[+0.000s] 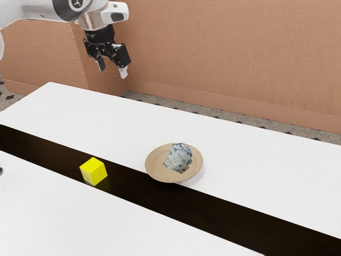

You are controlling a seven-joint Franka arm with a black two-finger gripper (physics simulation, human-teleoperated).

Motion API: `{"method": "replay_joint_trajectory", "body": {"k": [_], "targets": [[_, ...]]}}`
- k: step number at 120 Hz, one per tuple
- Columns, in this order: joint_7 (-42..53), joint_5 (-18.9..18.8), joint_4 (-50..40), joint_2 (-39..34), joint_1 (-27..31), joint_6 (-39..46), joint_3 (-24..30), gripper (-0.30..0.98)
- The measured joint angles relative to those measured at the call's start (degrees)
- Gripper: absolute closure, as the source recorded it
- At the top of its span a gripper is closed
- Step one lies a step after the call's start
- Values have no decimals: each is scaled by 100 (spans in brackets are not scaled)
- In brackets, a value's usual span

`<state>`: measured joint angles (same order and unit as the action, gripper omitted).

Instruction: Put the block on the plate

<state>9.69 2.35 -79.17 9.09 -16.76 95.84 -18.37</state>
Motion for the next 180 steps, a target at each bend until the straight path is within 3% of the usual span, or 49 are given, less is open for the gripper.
{"method": "replay_joint_trajectory", "body": {"k": [22,48,70,100,123,170,180], "targets": [[193,-29,-172,19,94,1,-17,2],[661,-196,-678,657,1302,427,151,2],[1296,-54,-741,1509,1959,1149,440,2],[1905,634,-2171,1363,1766,2052,541,2],[1804,129,-2592,1291,1559,2448,545,2],[447,-74,-3710,578,1545,2708,537,2],[195,-357,-3768,531,1543,2773,536,2]]}}
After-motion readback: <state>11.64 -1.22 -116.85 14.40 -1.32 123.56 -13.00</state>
